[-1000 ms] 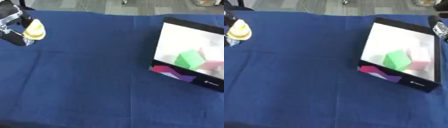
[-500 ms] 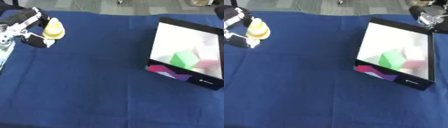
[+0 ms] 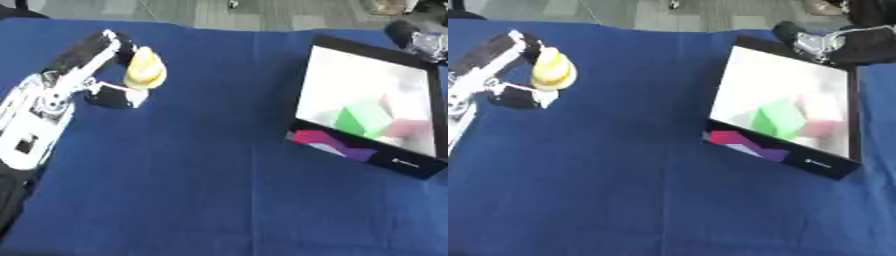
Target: Pick up the objects with one hand, pass them to the other hand, and then place them into the box on the other side of the table.
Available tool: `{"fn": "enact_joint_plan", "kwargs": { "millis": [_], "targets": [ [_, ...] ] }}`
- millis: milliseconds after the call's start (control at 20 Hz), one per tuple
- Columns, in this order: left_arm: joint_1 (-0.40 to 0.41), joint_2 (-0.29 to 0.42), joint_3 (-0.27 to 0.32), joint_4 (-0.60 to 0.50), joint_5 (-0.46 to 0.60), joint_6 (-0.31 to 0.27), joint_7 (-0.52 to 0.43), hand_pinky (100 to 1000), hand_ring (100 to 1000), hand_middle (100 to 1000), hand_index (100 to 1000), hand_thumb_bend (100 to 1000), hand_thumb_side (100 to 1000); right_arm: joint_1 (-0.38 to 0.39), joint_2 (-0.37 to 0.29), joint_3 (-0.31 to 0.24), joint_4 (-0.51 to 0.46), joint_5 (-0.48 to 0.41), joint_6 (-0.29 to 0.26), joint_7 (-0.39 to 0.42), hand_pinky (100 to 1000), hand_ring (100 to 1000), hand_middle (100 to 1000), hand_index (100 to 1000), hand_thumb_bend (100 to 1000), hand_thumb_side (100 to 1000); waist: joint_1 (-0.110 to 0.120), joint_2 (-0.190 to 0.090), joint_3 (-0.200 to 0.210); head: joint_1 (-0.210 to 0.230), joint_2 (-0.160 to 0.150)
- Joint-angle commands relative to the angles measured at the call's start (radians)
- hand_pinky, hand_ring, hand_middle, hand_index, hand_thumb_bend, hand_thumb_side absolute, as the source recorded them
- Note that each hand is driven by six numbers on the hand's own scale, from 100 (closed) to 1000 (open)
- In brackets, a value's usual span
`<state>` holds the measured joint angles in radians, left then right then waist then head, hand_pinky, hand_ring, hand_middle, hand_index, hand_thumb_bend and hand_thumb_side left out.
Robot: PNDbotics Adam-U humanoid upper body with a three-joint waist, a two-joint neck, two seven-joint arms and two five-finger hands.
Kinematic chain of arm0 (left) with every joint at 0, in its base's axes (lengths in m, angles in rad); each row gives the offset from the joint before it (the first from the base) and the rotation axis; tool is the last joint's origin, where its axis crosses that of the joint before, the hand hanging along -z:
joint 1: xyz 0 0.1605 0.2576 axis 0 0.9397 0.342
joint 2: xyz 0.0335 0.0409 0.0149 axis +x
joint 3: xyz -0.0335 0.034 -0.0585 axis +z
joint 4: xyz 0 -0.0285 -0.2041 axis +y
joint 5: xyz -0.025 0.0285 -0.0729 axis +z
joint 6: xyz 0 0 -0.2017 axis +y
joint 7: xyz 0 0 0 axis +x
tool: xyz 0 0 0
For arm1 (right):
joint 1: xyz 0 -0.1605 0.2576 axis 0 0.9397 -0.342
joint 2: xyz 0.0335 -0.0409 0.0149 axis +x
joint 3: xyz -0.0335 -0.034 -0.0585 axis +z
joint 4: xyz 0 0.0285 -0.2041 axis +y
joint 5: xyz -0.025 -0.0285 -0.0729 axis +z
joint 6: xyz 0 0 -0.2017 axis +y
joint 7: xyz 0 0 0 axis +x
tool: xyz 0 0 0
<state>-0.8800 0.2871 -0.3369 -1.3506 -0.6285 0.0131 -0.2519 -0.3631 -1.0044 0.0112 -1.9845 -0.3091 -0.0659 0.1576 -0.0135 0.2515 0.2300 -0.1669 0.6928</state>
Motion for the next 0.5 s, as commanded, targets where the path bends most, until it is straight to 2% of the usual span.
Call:
{"fn": "enact_joint_plan", "kwargs": {
  "millis": [50,500],
  "targets": [
    [-0.012,-0.035,0.000,-0.025,0.008,-0.008,0.035,684,537,460,515,105,100,-0.028,-0.024,0.012,-0.015,0.028,-0.002,0.023,865,860,752,911,373,219,-0.014,-0.042,0.003,-0.011,0.002],
    [0.005,-0.140,-0.024,-0.036,0.023,-0.032,0.107,687,527,456,518,100,100,-0.081,-0.007,0.069,-0.015,0.093,-0.015,0.084,866,860,757,909,393,224,-0.018,-0.035,0.012,-0.022,0.001]
  ]
}}
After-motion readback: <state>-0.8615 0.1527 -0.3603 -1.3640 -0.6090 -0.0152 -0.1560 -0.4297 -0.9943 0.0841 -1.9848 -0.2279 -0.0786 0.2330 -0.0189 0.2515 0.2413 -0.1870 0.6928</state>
